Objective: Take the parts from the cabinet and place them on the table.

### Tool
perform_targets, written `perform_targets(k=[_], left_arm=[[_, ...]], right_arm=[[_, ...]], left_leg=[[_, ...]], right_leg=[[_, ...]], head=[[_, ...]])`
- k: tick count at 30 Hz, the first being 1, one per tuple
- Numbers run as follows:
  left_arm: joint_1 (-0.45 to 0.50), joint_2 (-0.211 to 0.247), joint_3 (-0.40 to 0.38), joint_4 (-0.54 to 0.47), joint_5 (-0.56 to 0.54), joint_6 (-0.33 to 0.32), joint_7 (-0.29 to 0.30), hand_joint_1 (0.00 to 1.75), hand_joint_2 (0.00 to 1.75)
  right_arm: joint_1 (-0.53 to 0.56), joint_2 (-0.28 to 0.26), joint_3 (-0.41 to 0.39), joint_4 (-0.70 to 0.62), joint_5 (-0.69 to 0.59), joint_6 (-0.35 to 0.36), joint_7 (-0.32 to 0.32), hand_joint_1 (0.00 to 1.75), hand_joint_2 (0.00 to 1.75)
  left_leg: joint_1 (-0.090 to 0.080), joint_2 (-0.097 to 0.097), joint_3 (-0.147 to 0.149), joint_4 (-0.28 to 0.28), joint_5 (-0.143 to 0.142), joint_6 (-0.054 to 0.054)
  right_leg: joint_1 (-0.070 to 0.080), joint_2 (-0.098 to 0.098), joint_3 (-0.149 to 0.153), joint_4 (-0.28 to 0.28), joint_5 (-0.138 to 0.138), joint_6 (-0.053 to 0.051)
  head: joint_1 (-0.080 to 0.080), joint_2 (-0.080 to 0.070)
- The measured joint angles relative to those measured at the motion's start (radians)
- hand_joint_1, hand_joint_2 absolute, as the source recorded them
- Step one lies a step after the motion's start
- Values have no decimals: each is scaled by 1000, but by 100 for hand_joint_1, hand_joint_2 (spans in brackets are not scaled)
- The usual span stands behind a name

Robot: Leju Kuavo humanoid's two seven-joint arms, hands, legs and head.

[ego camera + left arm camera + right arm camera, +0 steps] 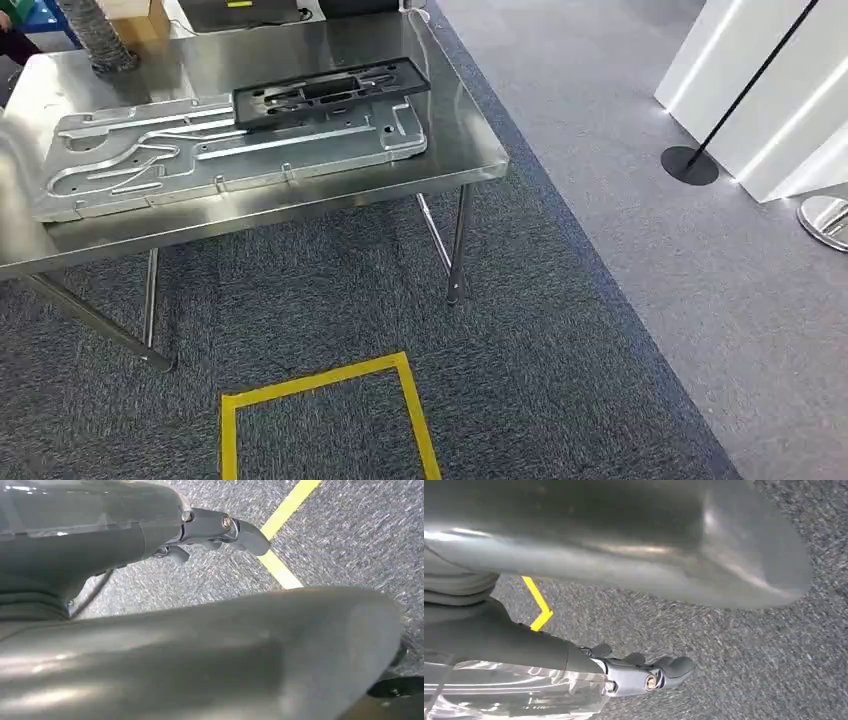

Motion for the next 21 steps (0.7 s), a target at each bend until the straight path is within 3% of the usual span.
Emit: perform_targets(k=[1,2,3,4,5,7,8,10,12,13,14,15,17,18,19,21], left_arm=[[1,0,0,0,3,-2,0,0,0],[3,0,1,0,7,-3,0,0,0],[3,0,1,0,9,-5,1,0,0],[3,0,1,0,9,-8,1,0,0],[3,0,1,0,9,-10,1,0,0],[2,0,1,0,9,-11,1,0,0],[1,-1,1,0,9,-12,1,0,0],[1,-1,1,0,9,-12,1,0,0],[2,-1,1,0,8,-13,-1,0,0],[3,-1,2,0,8,-13,-2,0,0],[3,0,2,0,8,-12,-2,0,0],[3,-1,2,0,8,-12,-3,0,0],[3,0,2,0,6,-12,-5,0,0],[3,-1,2,0,6,-12,-6,0,0],[4,-1,2,0,5,-12,-6,0,0],[3,0,2,0,4,-10,-8,0,0]], right_arm=[[-2,0,0,0,1,0,0,0,0],[-2,0,0,0,2,0,0,0,0],[0,0,0,0,4,0,2,0,0],[1,0,0,0,6,0,3,0,0],[1,0,0,0,6,0,3,0,0],[-3,-1,1,0,7,0,3,0,0],[-7,-3,1,0,8,0,3,0,0],[-7,-3,1,-1,9,-1,2,0,0],[-4,-6,1,0,9,-1,2,0,0],[-6,-5,1,0,9,-1,2,0,0],[-9,-5,1,0,9,-1,1,0,0],[-9,-5,1,0,9,-1,-1,0,0],[-7,-5,1,0,9,-1,-2,0,0],[-6,-5,1,0,9,-2,-3,0,0],[-6,-5,1,0,9,-2,-4,0,0],[-6,-5,1,0,10,-2,-6,0,0]], left_leg=[[-3,4,-10,2,5,1],[-5,6,-19,5,9,2],[-7,8,-28,8,13,1],[-9,8,-35,11,17,1],[-10,8,-42,13,21,0],[-12,8,-52,16,31,-4],[-17,9,-55,19,36,-10],[-15,10,-60,19,45,-20],[-13,10,-61,15,60,-32],[-11,7,-69,27,46,-37],[-12,1,-86,62,-6,-42],[-8,0,-107,126,-64,-46],[-2,0,-147,279,-159,-54],[-1,0,-148,322,-178,-57],[1,0,-123,307,-172,-59],[4,0,-6,153,-118,-59]], right_leg=[[-2,-1,-39,96,-48,5],[-3,-2,-66,165,-75,9],[-4,-2,-71,193,-78,9],[-5,-3,-51,168,-59,8],[-4,-4,-10,100,-26,5],[-1,-11,114,-105,44,-9],[8,-16,134,-153,38,-15],[11,-14,123,-149,54,-21],[9,-14,118,-155,71,-35],[1,-20,112,-162,86,-38],[1,-17,97,-164,97,-48],[0,-17,84,-163,106,-51],[1,-17,53,-159,125,-48],[1,-17,35,-154,135,-46],[0,-17,20,-149,143,-44],[-3,-14,-6,-137,156,-36]], head=[[0,0],[0,0],[0,0],[0,0],[0,0],[0,0],[0,0],[0,0],[0,0],[0,0],[0,0],[0,0],[0,0],[0,0],[0,0],[0,0]])
